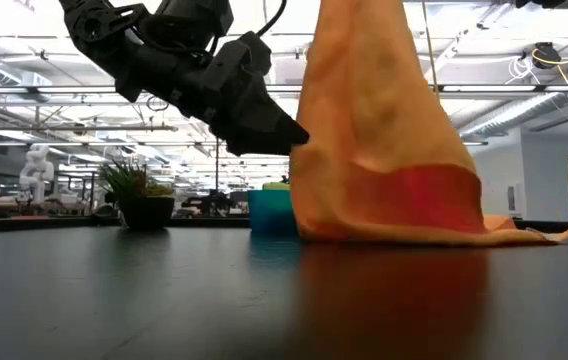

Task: Fold microfiber towels
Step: Fold the orange microfiber cloth

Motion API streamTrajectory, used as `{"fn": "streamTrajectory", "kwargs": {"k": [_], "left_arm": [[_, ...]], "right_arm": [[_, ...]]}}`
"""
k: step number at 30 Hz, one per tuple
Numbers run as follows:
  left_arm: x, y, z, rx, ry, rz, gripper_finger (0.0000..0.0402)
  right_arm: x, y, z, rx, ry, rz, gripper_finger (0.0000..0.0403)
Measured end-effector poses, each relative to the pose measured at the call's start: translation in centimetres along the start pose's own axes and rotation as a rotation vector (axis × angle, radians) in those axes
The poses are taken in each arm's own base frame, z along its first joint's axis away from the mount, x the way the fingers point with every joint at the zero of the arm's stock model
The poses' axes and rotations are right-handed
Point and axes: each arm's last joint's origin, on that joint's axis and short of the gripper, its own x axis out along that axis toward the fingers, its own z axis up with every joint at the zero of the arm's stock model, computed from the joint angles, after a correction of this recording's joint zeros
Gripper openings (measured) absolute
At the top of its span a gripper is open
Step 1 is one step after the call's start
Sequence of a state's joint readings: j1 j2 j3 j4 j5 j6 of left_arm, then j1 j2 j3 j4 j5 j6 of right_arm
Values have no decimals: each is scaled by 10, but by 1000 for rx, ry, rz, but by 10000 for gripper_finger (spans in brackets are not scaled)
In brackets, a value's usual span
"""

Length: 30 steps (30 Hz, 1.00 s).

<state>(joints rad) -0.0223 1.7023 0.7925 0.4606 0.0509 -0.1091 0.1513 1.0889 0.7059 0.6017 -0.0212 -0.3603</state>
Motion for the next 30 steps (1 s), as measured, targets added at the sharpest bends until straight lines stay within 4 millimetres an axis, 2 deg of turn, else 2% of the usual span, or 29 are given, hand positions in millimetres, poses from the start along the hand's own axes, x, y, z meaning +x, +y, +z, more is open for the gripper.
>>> {"fn": "streamTrajectory", "kwargs": {"k": [15,30], "left_arm": [[0,0,-3,-5,29,3,225],[0,-4,-10,36,95,-4,221]], "right_arm": [[-24,-12,32,-23,-150,-58,0],[-33,-15,41,-26,-195,-75,0]]}}
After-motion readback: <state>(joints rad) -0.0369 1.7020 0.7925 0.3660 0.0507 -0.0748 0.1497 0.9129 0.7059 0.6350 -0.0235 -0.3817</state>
